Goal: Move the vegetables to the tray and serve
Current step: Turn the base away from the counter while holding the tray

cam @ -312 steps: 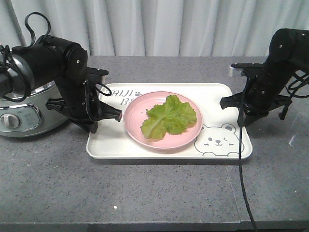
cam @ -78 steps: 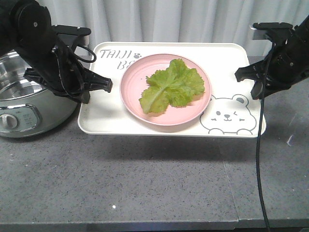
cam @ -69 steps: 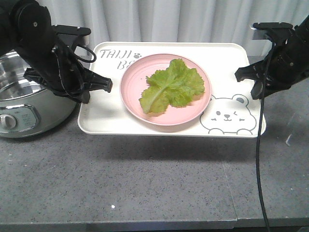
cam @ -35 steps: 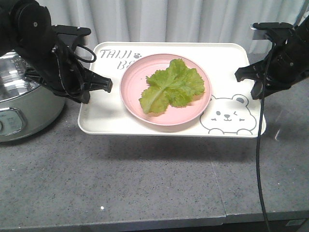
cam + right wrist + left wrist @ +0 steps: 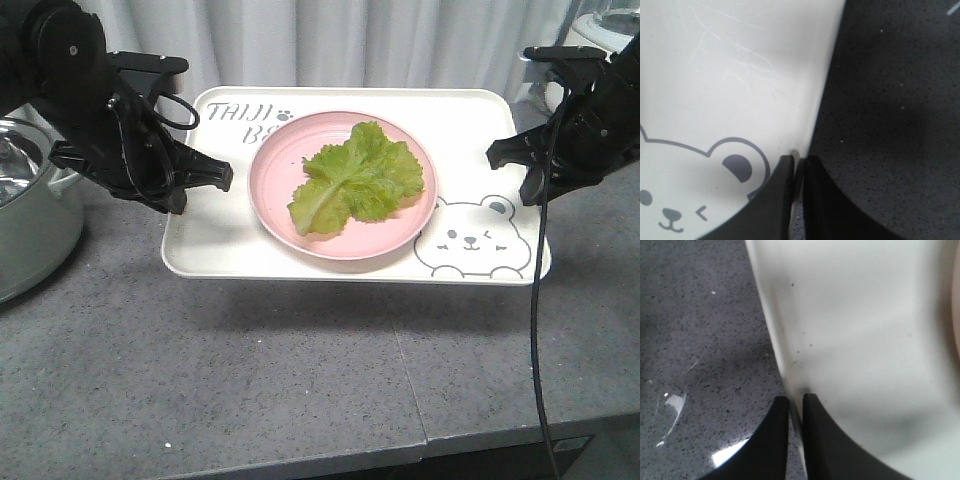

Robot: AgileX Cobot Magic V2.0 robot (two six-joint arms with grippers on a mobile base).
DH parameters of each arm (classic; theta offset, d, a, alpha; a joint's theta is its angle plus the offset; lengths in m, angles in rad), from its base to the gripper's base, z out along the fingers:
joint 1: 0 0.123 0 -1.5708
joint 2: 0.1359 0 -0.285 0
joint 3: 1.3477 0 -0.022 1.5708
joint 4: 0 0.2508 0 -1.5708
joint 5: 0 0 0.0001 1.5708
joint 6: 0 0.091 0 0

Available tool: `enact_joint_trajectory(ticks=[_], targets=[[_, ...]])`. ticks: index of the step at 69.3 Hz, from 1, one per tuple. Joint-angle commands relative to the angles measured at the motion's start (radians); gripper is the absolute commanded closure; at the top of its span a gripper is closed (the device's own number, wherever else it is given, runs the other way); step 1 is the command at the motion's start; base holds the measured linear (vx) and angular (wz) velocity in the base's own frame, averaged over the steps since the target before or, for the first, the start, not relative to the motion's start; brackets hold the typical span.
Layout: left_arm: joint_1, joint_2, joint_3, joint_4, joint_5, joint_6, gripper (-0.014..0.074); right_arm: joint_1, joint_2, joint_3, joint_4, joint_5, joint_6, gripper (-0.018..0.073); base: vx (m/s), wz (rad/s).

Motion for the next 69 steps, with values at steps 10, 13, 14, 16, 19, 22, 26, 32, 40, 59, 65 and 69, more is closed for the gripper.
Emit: enact_joint_trajectory(ticks=[10,13,14,16,19,22,26,32,40,59,65,69], targets=[[-0.008,-0.055,-0.03,-0.022,-0.071,0.023,0.0602,0.002,-0.054,-0.029,0.032,0.025,-0.041,0.0565,0.02,-0.21],[-0.008,-0.055,-0.03,-0.022,-0.071,0.023,0.0602,0.002,-0.054,-0.029,0.032,0.025,-0.041,0.0565,0.01,-0.21],[-0.008,-0.055,-0.03,-0.022,-0.071,0.023,0.0602,0.002,-0.054,-0.029,0.032,0.025,-0.041,0.0565,0.01,-0.22],[-0.008,-0.055,-0.03,-0.022,-0.071,0.023,0.0602,0.002,-0.054,-0.029,0.032,0.025,-0.041,0.0565,0.01,-0.22],[-0.008,-0.055,-0.03,-0.022,-0.071,0.023,0.0602,0.002,-0.054,-0.029,0.032,0.025,-0.041,0.0565,0.01,-0.22],[-0.008,-0.055,-0.03,-0.022,-0.071,0.023,0.0602,0.002,-0.054,-0.029,0.032,0.025,-0.041,0.0565,0.01,-0.23],[-0.008,-0.055,-0.03,-0.022,-0.071,0.023,0.0602,0.002,-0.054,-0.029,0.032,0.025,-0.041,0.0565,0.01,-0.23],[-0.008,-0.055,-0.03,-0.022,-0.071,0.023,0.0602,0.002,-0.054,-0.029,0.032,0.025,-0.041,0.0565,0.0,-0.23],[-0.008,-0.055,-0.03,-0.022,-0.071,0.023,0.0602,0.002,-0.054,-0.029,0.032,0.025,-0.041,0.0565,0.0,-0.24],[-0.008,-0.055,-0.03,-0.022,-0.071,0.023,0.0602,0.002,-0.054,-0.029,0.032,0.025,-0.041,0.0565,0.0,-0.23],[-0.008,-0.055,-0.03,-0.022,-0.071,0.023,0.0602,0.002,-0.054,-0.029,0.032,0.025,-0.041,0.0565,0.0,-0.2],[-0.008,-0.055,-0.03,-0.022,-0.071,0.023,0.0602,0.002,-0.054,-0.029,0.032,0.025,-0.041,0.0565,-0.01,-0.19]])
